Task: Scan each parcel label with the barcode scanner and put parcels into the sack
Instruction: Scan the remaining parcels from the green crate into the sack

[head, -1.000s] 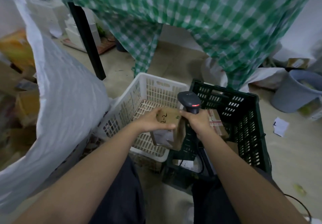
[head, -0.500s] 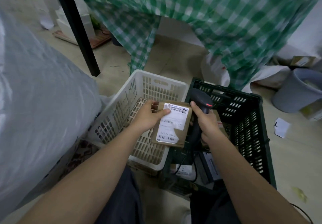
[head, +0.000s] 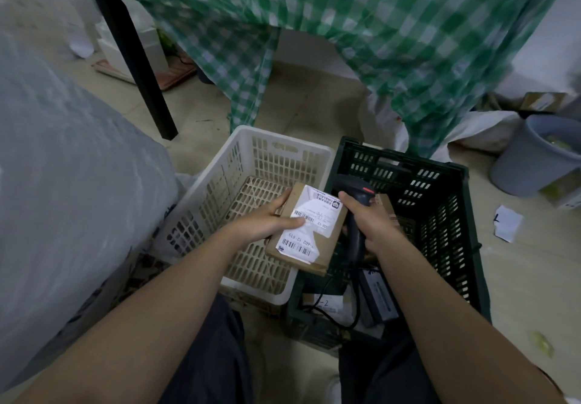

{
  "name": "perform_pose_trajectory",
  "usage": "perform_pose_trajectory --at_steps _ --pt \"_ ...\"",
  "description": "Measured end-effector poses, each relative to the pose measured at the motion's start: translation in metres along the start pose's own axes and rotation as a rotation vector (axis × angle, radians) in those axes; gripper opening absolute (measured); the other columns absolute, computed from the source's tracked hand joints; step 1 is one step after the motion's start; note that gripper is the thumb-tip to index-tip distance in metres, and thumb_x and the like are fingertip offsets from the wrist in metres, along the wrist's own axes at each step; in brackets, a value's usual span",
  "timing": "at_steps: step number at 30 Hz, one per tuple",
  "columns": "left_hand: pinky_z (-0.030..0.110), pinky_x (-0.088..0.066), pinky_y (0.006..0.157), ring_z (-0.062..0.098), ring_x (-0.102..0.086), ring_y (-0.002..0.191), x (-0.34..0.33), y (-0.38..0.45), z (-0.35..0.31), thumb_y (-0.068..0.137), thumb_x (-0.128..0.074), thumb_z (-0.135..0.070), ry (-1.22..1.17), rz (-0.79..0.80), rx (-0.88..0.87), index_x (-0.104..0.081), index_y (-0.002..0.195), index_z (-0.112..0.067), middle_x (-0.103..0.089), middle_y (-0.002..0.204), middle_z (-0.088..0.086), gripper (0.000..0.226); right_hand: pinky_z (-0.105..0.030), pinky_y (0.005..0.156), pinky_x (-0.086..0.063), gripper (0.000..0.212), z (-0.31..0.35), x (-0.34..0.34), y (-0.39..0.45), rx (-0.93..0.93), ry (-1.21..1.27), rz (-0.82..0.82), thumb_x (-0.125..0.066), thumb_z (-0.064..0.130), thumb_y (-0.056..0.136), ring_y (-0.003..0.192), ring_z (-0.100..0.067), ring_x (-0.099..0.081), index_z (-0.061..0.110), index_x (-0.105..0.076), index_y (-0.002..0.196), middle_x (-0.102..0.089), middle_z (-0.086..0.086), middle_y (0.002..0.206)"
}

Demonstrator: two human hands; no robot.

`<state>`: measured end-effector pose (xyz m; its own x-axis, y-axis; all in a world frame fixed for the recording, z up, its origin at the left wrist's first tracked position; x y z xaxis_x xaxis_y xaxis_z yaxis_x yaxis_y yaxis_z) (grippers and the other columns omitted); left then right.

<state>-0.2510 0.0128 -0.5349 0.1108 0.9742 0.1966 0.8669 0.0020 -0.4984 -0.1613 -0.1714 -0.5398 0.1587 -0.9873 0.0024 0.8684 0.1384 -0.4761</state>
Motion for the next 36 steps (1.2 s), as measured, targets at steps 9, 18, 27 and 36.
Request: perform_pose_trajectory --at_steps 9,18,27,36 --pt "0.026 -0.052 0.072 0.011 -0.063 0.091 0.013 0.008 0.01 0.08 -0.075 -0.037 0.157 -0.06 0.115 -0.039 0.139 -0.027 -0.057 0.118 0.0 0.07 -0.014 0.071 -0.048 0.033 0.025 -0.002 -0.017 0.379 -0.394 0.166 -0.079 0.013 0.079 0.087 -0.008 -0.063 0.016 -0.063 0.108 -0.066 0.01 0.091" --pt "0.034 -0.049 0.088 0.023 -0.056 0.116 0.028 0.018 0.02 0.06 -0.077 -0.067 0.16 -0.276 0.15 -0.033 0.145 -0.012 -0.047 0.141 0.006 0.111 -0.03 0.084 -0.045 0.052 -0.01 -0.014 0.006 0.229 -0.42 0.151 -0.083 0.012 0.074 0.101 -0.02 -0.06 0.011 -0.059 0.121 -0.066 -0.003 0.109" --pt "0.054 -0.044 0.096 0.046 -0.033 0.136 0.008 -0.019 0.049 0.085 -0.069 -0.036 -0.093 0.036 0.498 -0.022 0.15 -0.014 -0.024 0.155 0.021 0.083 -0.041 0.092 -0.052 0.051 -0.024 -0.007 0.008 0.164 -0.382 0.032 -0.085 0.017 0.071 0.1 -0.024 -0.064 0.009 -0.064 0.117 -0.07 -0.005 0.107" --pt "0.048 -0.058 0.074 0.032 -0.052 0.116 0.011 -0.005 0.038 0.095 -0.051 -0.002 -0.077 -0.145 0.298 -0.023 0.146 -0.035 -0.04 0.143 0.009 0.067 -0.028 0.082 -0.042 0.046 0.004 -0.002 -0.01 0.384 -0.509 -0.019 -0.077 0.02 0.081 0.097 -0.015 -0.055 0.012 -0.057 0.122 -0.06 0.002 0.104"
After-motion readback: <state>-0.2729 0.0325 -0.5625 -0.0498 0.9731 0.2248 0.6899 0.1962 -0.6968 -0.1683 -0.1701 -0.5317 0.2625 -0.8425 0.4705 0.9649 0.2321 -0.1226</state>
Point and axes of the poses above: each hand's wrist, its own y-axis towards the middle knuckle, its own x-axis out of the back of the hand, z = x × y, the point moved 7 cm from there along y, towards the middle knuckle
